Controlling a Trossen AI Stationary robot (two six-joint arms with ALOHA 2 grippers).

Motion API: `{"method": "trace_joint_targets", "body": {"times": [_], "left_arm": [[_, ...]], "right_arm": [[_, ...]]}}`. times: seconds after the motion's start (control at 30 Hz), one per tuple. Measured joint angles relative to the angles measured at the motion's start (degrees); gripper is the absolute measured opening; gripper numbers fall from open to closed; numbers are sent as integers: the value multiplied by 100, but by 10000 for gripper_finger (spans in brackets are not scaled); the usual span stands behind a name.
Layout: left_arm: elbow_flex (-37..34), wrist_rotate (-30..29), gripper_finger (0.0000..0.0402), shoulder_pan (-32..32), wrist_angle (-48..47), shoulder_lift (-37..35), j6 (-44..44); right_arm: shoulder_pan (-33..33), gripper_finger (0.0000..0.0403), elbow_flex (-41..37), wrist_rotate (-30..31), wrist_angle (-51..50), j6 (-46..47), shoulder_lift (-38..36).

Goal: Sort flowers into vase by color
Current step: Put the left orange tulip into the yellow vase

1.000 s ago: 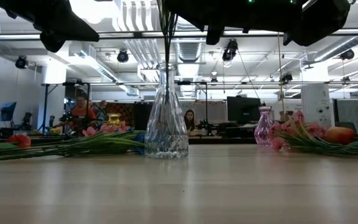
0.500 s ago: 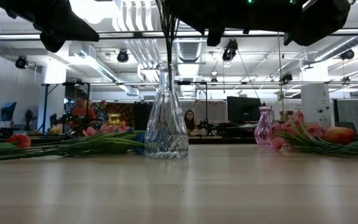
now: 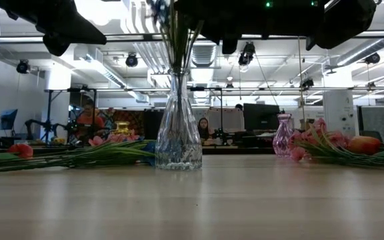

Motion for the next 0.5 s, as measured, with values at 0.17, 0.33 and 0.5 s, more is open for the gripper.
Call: {"method": "trace_joint_targets", "body": {"times": [0.17, 0.33, 0.5], "left_arm": [[0, 0, 0, -1, 0, 0, 0], [0, 0, 0, -1, 0, 0, 0], [0, 0, 0, -1, 0, 0, -2]], "right_arm": [[0, 216, 0, -6, -162, 119, -20], [0, 237, -2, -3, -461, 154, -110], [0, 251, -2, -3, -962, 245, -365]]}}
